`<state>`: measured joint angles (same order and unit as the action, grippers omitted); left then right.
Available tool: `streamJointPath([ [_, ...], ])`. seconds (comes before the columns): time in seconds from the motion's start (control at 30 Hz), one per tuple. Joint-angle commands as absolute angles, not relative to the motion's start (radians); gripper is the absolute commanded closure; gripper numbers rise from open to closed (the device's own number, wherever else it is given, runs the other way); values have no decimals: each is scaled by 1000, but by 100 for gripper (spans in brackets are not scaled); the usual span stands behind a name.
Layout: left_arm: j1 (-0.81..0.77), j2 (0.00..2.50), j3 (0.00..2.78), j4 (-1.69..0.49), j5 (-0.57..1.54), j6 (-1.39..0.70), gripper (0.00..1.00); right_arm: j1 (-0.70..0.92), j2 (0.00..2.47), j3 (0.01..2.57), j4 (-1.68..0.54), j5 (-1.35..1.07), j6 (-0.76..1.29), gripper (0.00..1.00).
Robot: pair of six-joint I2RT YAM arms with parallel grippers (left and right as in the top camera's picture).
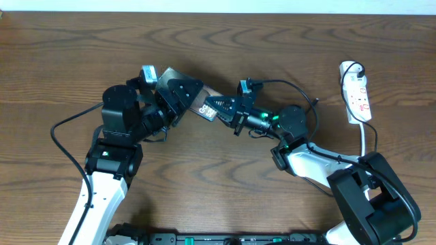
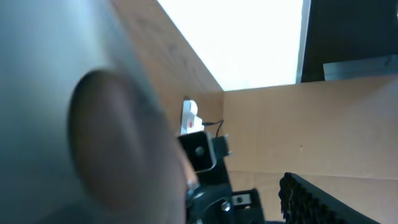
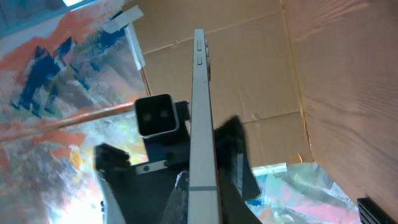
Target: Plug charger to phone and switch on socket
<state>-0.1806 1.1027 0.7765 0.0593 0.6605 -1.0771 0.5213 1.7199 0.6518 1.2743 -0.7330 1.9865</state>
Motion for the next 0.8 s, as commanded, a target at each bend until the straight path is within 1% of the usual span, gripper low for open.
streamJointPath([
  [0.0, -182, 1103, 778, 70, 630, -1076, 16, 525, 1715, 633, 1282, -731, 2044, 99],
  [0.07, -182, 1103, 778, 69, 620, -1076, 20, 526, 1715, 626, 1282, -725, 2051, 99],
  [0.2, -182, 1104, 778, 70, 615, -1137, 20, 535, 1715, 626, 1283, -712, 2051, 99],
  [0.3, -182, 1103, 778, 70, 607, -1225, 20, 557, 1715, 626, 1278, -679, 2034, 99],
  [0.37, -182, 1103, 778, 69, 595, -1290, 25, 570, 1715, 626, 1251, -663, 2023, 99],
  [0.4, -182, 1104, 778, 69, 593, -1323, 25, 577, 1715, 626, 1234, -657, 2017, 99],
  [0.57, -182, 1104, 778, 68, 593, -1526, 26, 592, 1715, 626, 1200, -627, 1953, 99],
  [0.77, -183, 1104, 778, 66, 598, -1559, 26, 598, 1715, 626, 1189, -577, 1921, 99],
])
